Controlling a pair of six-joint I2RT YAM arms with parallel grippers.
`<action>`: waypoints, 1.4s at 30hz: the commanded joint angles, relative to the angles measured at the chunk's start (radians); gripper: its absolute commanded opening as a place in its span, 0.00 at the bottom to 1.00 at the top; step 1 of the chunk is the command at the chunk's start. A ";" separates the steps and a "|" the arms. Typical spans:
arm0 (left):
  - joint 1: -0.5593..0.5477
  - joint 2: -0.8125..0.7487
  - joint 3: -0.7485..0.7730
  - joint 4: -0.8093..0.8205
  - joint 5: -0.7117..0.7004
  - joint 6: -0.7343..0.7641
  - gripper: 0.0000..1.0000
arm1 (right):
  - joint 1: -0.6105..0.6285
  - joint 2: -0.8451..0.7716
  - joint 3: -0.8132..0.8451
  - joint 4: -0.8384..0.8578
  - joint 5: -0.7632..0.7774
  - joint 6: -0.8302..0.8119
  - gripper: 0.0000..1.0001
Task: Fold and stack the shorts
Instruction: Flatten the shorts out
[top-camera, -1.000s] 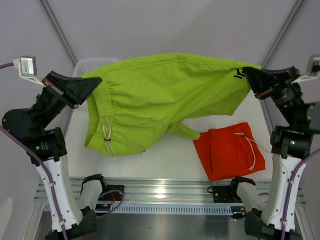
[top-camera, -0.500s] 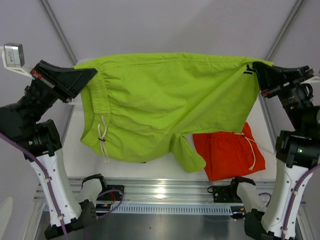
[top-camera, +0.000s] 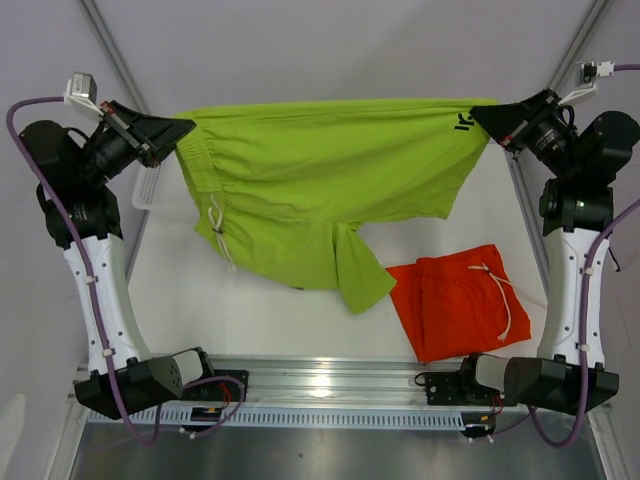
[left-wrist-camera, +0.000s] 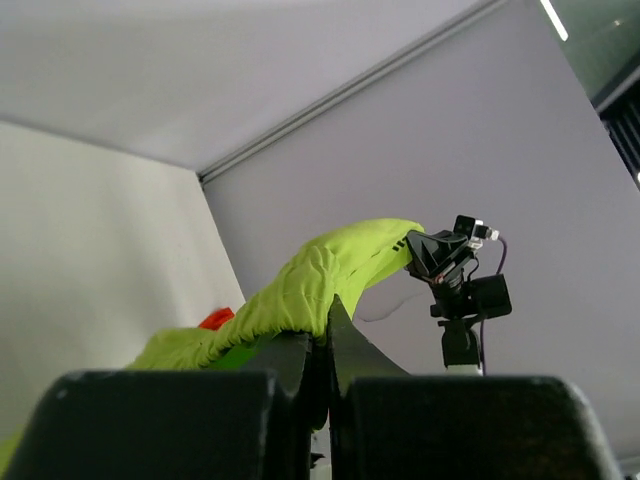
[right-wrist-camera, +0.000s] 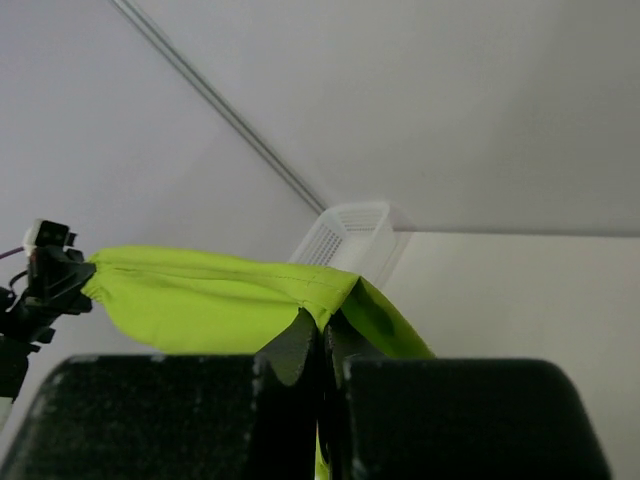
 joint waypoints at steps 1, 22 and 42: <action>0.026 0.006 0.033 -0.174 -0.107 0.029 0.00 | -0.018 0.009 0.063 0.057 0.018 0.046 0.00; 0.023 -0.383 -0.003 0.148 -0.069 -0.136 0.00 | -0.013 -0.418 0.095 -0.150 0.091 -0.113 0.00; -0.066 0.052 -0.464 0.325 -0.099 0.147 0.00 | 0.074 -0.058 -0.277 0.006 0.041 -0.053 0.00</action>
